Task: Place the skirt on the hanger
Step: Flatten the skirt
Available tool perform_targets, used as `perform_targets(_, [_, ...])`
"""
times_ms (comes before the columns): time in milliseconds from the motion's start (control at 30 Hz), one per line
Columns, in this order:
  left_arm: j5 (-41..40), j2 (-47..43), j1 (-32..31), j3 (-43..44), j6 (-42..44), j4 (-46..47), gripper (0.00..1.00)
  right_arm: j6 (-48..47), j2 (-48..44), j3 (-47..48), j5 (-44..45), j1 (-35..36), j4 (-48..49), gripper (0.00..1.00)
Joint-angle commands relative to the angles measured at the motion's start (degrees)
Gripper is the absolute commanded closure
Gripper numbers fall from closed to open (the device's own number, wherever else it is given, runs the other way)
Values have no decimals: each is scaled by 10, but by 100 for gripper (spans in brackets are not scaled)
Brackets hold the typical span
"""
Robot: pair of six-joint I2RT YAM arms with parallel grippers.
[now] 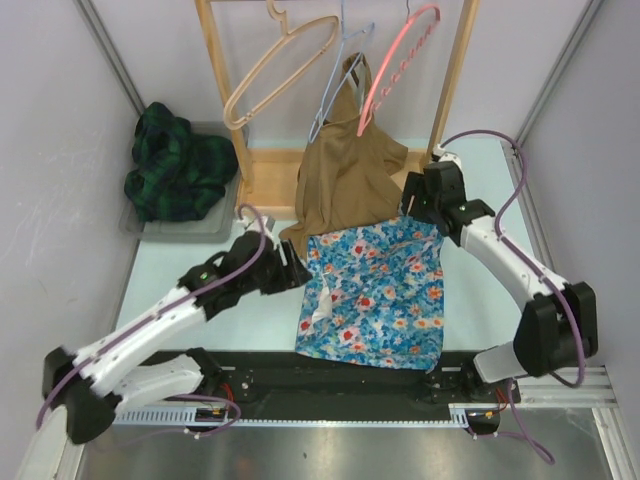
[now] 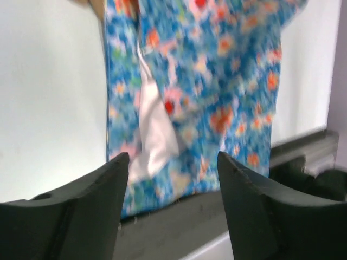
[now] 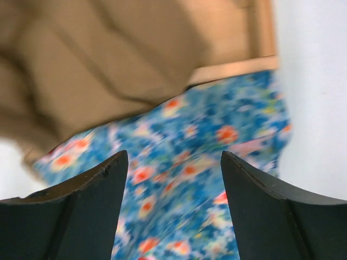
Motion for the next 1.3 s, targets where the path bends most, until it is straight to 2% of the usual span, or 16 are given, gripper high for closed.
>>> perform_targets(0, [11,132,52,36,62,112,40,19,-86,-40,-20,43,-12,27])
perform_targets(33, [19,186,65,43,72,130,55,25,-97,-48,-32,45,-12,28])
perform_targets(67, [23,209,67,54,87,142,57,35,-112,-62,-39,48,-13,28])
perform_targets(167, [31,288,68,103,117,159,56,53,-152,-74,-63,55,-23,29])
perform_targets(333, [35,361,81,147,140,196,53,60,-187,-76,-52,74,-49,30])
perform_targets(500, [55,409,94,162,156,246,50,64,-198,-74,-31,88,-70,30])
perform_targets(633, [57,450,101,183,165,230,50,67,-205,-73,-20,89,-78,30])
perform_targets(867, [55,460,102,177,170,227,51,63,-202,-67,-6,88,-85,31])
perform_targets(933, [59,470,103,183,173,234,57,63,-198,-66,-5,88,-87,31])
perform_targets(967, [62,477,103,186,173,238,65,63,-198,-64,-5,88,-87,31])
perform_targets(1000, [59,481,104,190,174,242,90,63,-194,-64,-5,88,-88,31])
perform_targets(1033, [54,484,105,195,176,241,100,63,-193,-63,-4,88,-88,31])
perform_targets(1267, [41,457,146,219,192,216,100,60,-190,-59,-3,87,-97,32])
